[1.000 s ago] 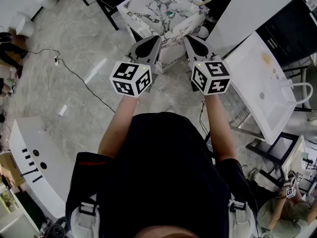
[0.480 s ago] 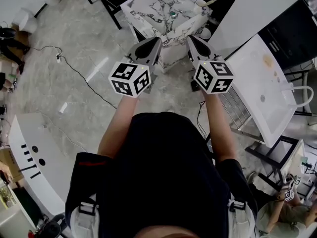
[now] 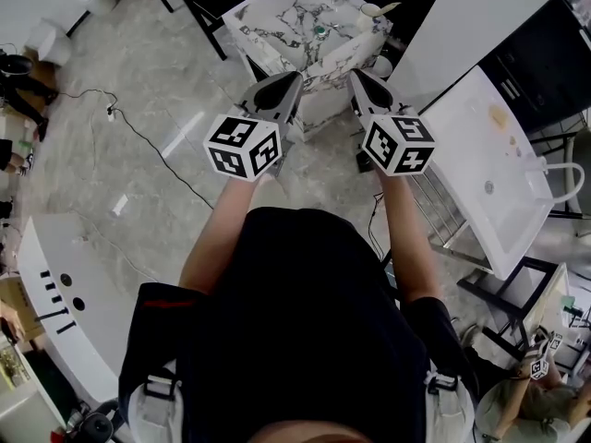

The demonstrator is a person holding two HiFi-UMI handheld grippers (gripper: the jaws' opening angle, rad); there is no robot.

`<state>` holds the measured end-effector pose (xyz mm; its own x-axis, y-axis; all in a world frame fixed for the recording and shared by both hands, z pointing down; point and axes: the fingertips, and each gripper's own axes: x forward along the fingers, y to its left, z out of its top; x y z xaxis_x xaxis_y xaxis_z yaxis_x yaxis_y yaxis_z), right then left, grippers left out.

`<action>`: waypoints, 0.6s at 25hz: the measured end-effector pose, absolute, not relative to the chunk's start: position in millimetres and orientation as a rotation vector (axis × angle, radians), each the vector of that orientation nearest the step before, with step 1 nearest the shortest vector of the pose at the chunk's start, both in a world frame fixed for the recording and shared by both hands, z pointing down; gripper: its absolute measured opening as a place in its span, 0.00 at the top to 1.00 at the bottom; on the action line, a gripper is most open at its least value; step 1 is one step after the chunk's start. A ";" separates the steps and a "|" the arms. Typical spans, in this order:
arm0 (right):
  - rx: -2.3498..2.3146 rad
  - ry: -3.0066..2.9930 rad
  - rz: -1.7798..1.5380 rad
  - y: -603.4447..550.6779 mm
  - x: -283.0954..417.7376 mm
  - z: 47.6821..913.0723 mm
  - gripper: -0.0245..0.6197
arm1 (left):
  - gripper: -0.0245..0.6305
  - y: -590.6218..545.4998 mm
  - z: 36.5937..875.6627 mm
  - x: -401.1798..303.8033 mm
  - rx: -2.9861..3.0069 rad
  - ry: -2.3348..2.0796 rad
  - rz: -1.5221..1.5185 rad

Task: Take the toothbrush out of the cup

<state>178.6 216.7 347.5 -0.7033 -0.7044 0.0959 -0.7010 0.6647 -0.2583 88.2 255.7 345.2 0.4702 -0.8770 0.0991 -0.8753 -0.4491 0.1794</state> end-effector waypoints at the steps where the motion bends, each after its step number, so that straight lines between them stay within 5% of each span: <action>1: -1.203 2.859 -0.435 215.0 177.7 347.9 0.91 | 0.94 253.7 344.7 88.1 2.513 -1.519 -0.012; 15: -1.227 2.871 -0.443 150.1 149.3 357.8 0.91 | 0.94 185.4 354.3 62.0 2.511 -1.474 0.002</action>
<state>149.3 150.1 357.8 -0.6973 -0.7066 0.1201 -0.7099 0.6579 -0.2513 62.0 185.4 354.3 0.4941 -0.8615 0.1164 -0.8619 -0.4679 0.1954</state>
